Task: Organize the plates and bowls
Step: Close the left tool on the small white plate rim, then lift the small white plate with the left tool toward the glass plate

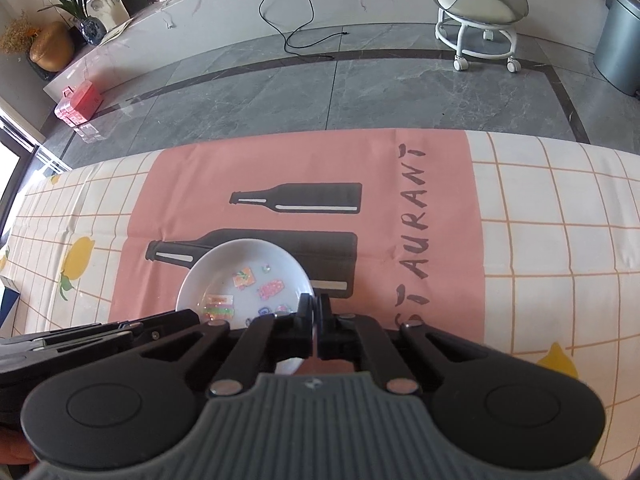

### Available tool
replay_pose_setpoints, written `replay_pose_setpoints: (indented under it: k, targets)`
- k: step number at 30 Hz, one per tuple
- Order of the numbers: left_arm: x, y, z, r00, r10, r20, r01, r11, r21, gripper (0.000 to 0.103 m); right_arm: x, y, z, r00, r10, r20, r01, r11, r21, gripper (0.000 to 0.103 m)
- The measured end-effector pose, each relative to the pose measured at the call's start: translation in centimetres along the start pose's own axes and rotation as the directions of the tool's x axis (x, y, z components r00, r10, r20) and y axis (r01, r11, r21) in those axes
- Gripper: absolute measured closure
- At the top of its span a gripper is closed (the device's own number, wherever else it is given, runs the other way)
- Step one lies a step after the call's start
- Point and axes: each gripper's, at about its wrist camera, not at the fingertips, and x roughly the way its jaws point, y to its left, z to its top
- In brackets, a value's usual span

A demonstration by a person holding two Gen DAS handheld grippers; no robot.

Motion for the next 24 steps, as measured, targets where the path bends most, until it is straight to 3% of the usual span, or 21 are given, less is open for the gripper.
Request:
replay_pose_setpoints:
  k: [12, 24]
  targets:
    - [-10.5, -2.3, -1.4, 0.986, -0.013, 0.165, 0.002, 0.998, 0.062, 0.100, -7.6, 1.6, -2.8, 0.983, 0.125, 0.133, -0.132, 0.990, 0.053, 0.103]
    - [-19.8, -0.4, -10.0, 0.966, -0.030, 0.256, 0.024, 0.999, 0.027, 0.100, -16.2, 5.2, -12.1, 0.942, 0.246, 0.230, -0.257, 0.966, 0.020, 0.103]
